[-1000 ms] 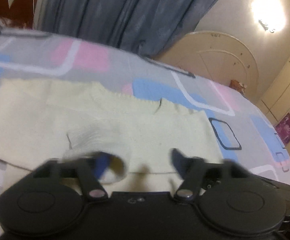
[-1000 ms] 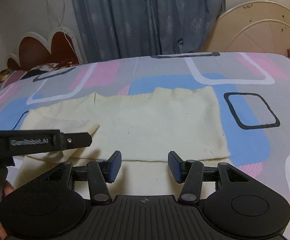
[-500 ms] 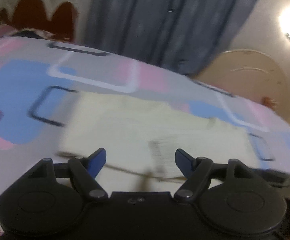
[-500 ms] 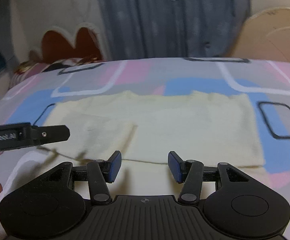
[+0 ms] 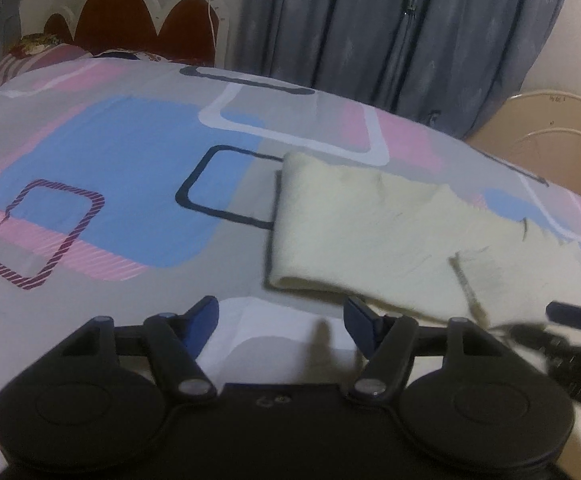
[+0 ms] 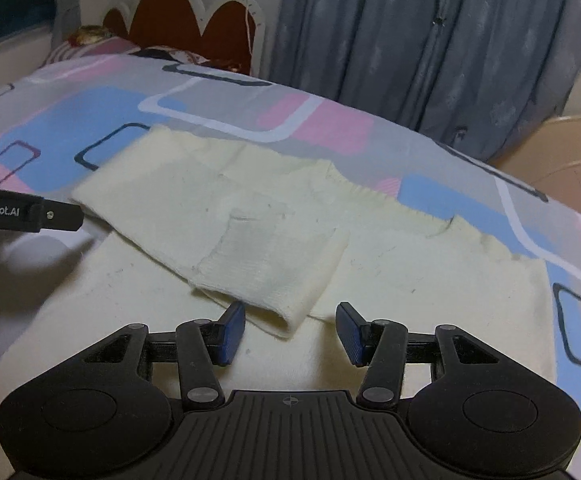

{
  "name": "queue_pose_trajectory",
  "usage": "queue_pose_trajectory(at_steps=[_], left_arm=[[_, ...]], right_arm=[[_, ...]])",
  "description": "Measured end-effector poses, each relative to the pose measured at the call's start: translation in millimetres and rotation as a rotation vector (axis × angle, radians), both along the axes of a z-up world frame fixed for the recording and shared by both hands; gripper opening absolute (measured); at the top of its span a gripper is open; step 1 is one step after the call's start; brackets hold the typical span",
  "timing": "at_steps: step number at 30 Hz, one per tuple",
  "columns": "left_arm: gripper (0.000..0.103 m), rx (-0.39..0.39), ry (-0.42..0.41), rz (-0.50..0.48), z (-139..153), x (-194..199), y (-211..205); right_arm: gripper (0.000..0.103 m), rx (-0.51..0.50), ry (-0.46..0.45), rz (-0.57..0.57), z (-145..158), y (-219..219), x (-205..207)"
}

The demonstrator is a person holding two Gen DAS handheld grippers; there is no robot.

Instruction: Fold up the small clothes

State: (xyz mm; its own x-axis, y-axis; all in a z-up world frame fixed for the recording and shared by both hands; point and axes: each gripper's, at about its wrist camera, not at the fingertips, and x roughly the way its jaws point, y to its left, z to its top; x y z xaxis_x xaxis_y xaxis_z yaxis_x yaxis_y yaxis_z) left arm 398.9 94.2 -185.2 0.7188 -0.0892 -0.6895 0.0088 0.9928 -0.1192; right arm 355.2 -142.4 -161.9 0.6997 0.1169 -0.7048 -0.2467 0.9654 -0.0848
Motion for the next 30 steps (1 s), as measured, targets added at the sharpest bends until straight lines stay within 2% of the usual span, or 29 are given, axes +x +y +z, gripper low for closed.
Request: queue_pose_trajectory(at_steps=[1,2,3,7,10,14,21,23,26,30], left_arm=[[0.062,0.001,0.000,-0.001,-2,-1,2],[0.058,0.001,0.000,-0.001,-4,2,1],[0.058,0.004,0.000,-0.004,-4,3,1],[0.058,0.050,-0.030,-0.009,-8,10,-6],[0.050,0.047,-0.058,0.008,-9,14,-8],[0.041,0.046,-0.095,0.023,-7,20,-12],[0.041,0.052,-0.119,-0.025,-6,25,-33],[0.028,0.065,-0.115,-0.033,-10,26,-39],[0.018,0.065,-0.100,-0.041,-14,27,-42],[0.014,0.075,-0.095,-0.055,-17,27,-42]], right_arm=[[0.034,0.003,-0.002,-0.005,0,0,2],[0.006,0.013,0.005,-0.016,-1,-1,6],[0.004,0.024,0.012,-0.030,-2,-2,12],[0.004,0.044,0.021,-0.060,0,-5,22],[0.003,0.068,0.008,-0.068,5,-6,21],[0.002,0.241,-0.040,-0.223,22,-43,21],[0.002,0.296,-0.033,-0.369,26,-100,22],[0.002,0.320,-0.013,-0.418,22,-115,19],[0.002,0.392,0.054,-0.485,8,-137,18],[0.003,0.404,0.038,-0.537,7,-151,14]])
